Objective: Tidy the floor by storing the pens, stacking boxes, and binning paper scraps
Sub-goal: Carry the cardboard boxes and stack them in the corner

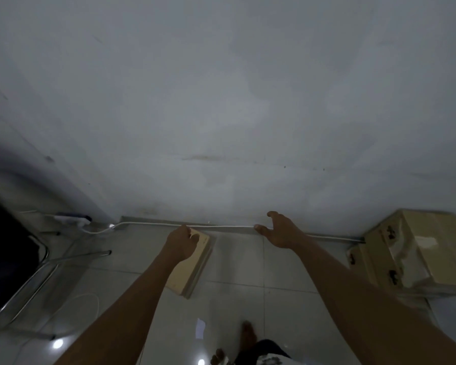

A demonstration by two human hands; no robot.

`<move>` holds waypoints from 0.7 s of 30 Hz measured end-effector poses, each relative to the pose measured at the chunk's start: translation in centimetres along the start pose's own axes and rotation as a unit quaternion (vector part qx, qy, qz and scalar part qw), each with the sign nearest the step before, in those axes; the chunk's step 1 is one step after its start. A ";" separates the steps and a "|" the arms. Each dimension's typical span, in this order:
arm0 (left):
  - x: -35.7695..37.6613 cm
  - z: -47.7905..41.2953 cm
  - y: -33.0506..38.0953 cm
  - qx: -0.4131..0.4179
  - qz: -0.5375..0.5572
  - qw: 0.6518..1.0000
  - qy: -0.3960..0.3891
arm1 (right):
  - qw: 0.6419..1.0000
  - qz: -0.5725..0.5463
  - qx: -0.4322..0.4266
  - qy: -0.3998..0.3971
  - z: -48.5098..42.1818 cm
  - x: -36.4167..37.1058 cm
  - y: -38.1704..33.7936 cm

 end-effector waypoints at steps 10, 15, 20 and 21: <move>-0.9 -3.3 -3.3 -0.050 0.022 0.998 0.007 | 0.999 0.004 -0.015 -0.033 -5.5 0.9 -1.7; -1.2 -5.0 -5.4 -0.056 0.011 0.998 -0.010 | 0.999 0.002 -0.002 -0.040 -6.9 2.9 -2.2; -1.7 -8.7 -8.4 -0.061 0.007 0.998 -0.030 | 0.998 -0.020 0.034 -0.039 -9.0 6.0 -2.2; -1.5 -9.7 -9.2 -0.064 0.006 0.997 -0.035 | 0.998 -0.023 0.043 -0.045 -9.5 7.0 -2.3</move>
Point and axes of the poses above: each hand's wrist, its own z-axis away from the middle knuckle, its own x-axis out of the palm, y = z × x, the point moved 2 cm from there along -z, towards the middle knuckle, and after that the axes turned 2 degrees about -z, right-handed, at the moved point
